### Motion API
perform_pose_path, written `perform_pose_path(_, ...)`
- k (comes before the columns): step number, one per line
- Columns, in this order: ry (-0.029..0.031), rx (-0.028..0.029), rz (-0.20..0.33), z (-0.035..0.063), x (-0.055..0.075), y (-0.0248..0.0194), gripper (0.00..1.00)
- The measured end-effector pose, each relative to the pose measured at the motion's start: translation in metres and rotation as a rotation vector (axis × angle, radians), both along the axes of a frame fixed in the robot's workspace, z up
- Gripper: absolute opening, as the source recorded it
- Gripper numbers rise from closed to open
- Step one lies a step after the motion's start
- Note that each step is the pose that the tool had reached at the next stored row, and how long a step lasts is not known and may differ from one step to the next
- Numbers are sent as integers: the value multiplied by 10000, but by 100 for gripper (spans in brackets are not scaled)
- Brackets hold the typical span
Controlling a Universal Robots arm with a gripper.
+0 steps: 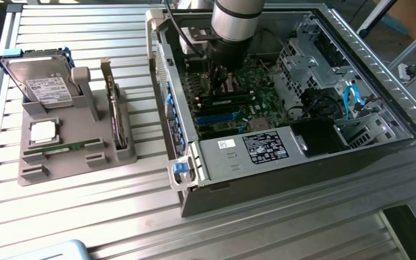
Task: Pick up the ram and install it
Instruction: 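Press down the ram until it locks into place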
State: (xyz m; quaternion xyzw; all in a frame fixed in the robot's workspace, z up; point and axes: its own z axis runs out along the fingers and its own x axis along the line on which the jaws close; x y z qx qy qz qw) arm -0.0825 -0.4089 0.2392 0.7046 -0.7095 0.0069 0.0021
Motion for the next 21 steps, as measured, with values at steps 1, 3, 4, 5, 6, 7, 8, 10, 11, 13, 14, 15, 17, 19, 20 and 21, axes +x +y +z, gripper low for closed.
perform_pose_path(1, 0, 0, 1, 0, -33, 0, 11)
perform_pose_path(3, 0, 0, 0, 0, -64, 0, 11)
perform_pose_path(4, -1, 0, 1, -1, -64, 0, 11)
perform_pose_path(5, 0, 0, 1, 0, -64, 0, 11)
perform_pose_path(6, 0, 0, 1, 0, -71, 0, 11)
perform_pose_path(7, 0, 0, 1, -1, -89, 0, 11)
perform_pose_path(8, -4, 1, 0, -2, -106, 0, 11)
perform_pose_path(10, -3, 1, 1, -2, -111, 1, 11)
perform_pose_path(11, -3, 0, 1, -1, -111, 1, 11)
perform_pose_path(13, -3, 1, 2, -12, -112, 0, 11)
perform_pose_path(14, -3, 0, 1, -17, -112, 0, 11)
perform_pose_path(15, -3, 0, 1, -22, -112, 0, 11)
perform_pose_path(17, -3, 0, 1, -33, -112, 0, 11)
perform_pose_path(19, -3, 0, 1, -44, -112, 0, 11)
perform_pose_path(20, -3, 0, 1, -48, -112, 0, 11)
perform_pose_path(21, -3, 0, 1, -51, -112, 0, 11)
